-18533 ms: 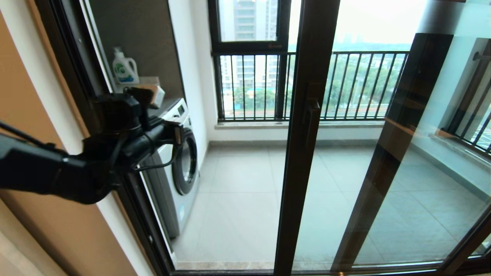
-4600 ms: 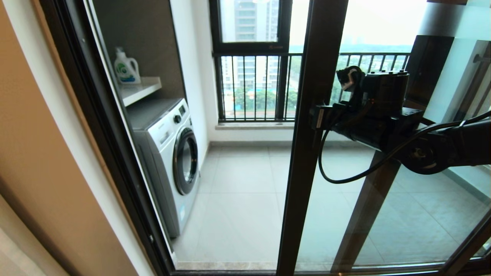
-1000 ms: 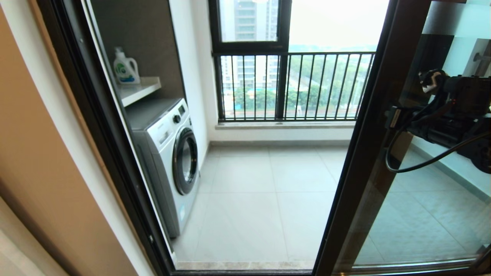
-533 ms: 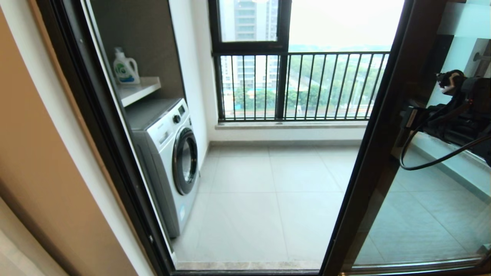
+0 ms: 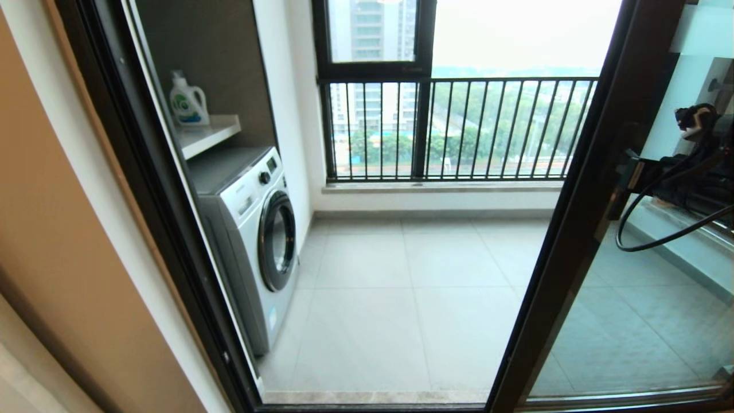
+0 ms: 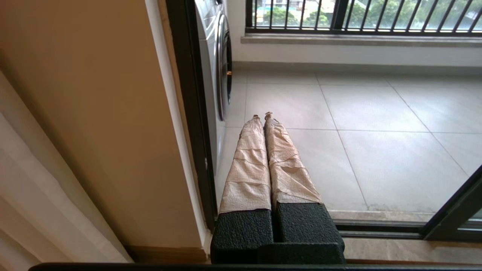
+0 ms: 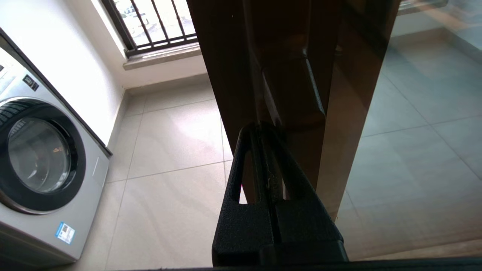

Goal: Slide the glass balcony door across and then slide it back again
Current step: Open the slid door

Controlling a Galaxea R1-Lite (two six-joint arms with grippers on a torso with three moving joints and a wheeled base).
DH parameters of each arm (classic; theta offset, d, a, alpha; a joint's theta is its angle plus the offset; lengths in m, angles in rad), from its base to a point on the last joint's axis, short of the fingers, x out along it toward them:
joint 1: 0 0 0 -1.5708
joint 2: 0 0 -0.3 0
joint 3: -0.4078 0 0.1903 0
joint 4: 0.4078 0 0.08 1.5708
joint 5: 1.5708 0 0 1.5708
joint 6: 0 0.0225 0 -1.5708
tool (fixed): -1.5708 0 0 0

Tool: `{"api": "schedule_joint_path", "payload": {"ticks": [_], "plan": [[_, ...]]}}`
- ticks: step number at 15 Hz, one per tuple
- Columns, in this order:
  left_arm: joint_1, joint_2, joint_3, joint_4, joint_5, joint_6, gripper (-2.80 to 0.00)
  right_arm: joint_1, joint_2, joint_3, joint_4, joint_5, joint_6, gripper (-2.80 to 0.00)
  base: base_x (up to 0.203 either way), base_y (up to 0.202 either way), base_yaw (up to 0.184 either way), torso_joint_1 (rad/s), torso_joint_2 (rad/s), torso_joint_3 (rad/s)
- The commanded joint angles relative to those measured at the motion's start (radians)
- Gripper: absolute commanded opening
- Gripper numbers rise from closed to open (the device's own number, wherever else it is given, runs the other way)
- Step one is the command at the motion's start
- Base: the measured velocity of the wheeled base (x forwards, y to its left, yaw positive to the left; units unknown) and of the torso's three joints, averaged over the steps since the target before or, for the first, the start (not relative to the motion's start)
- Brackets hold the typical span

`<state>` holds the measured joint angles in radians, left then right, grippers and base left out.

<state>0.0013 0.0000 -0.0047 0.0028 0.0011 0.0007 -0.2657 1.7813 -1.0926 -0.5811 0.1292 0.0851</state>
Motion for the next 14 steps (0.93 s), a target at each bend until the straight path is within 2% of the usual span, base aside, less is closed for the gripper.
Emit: {"api": "schedule_joint_path", "payload": {"ticks": [1,4,7,10,14], "plan": [[0.0,0.002,0.0,0.0,0.0,-0.001,-2.8,-0.012,-0.004,0.006,-0.004,-0.002,-0.002,-2.8,0.0,0.0,0.0,0.0,0.0,0.0],[0.0,0.002,0.0,0.0,0.0,-0.001,-2.8,0.005,-0.037,0.016,-0.003,0.014,-0.008,-2.8,0.0,0.0,0.0,0.0,0.0,0.0],[0.0,0.002,0.0,0.0,0.0,-0.001,-2.8,0.052,-0.074,0.049,-0.003,0.063,-0.008,-2.8,0.0,0.0,0.0,0.0,0.0,0.0],[0.0,0.002,0.0,0.0,0.0,0.001,-2.8,0.095,-0.071,0.044,-0.003,0.065,-0.009,-2.8,0.0,0.0,0.0,0.0,0.0,0.0],[0.0,0.002,0.0,0.0,0.0,0.001,-2.8,0.111,0.042,-0.071,-0.003,0.049,-0.006,-2.8,0.0,0.0,0.0,0.0,0.0,0.0]]}}
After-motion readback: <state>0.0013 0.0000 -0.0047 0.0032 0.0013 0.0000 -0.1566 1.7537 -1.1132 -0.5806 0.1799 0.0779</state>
